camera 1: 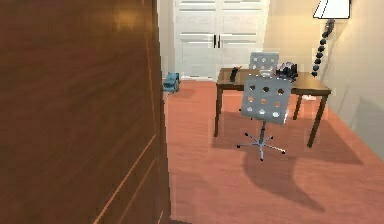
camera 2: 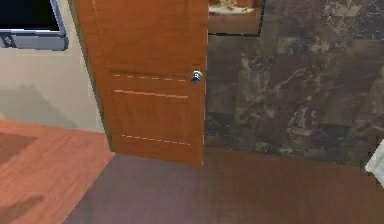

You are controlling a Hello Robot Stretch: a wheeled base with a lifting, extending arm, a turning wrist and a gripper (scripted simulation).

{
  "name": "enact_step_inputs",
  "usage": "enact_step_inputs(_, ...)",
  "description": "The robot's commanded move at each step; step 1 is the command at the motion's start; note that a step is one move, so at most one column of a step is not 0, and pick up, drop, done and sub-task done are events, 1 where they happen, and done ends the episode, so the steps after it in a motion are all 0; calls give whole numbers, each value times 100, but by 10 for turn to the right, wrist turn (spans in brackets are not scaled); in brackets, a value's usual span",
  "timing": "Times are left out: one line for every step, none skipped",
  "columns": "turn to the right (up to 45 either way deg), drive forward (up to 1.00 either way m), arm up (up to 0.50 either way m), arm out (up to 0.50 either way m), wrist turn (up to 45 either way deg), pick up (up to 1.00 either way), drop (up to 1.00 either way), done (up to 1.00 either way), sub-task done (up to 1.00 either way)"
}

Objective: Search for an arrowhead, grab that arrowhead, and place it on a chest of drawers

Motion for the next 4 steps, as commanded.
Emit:
enact_step_inputs(30,0,0,0,0,0,0,0,0)
enact_step_inputs(0,100,0,0,0,0,0,0,0)
enact_step_inputs(60,0,0,0,0,0,0,0,0)
enact_step_inputs(0,20,0,0,0,0,0,0,0)
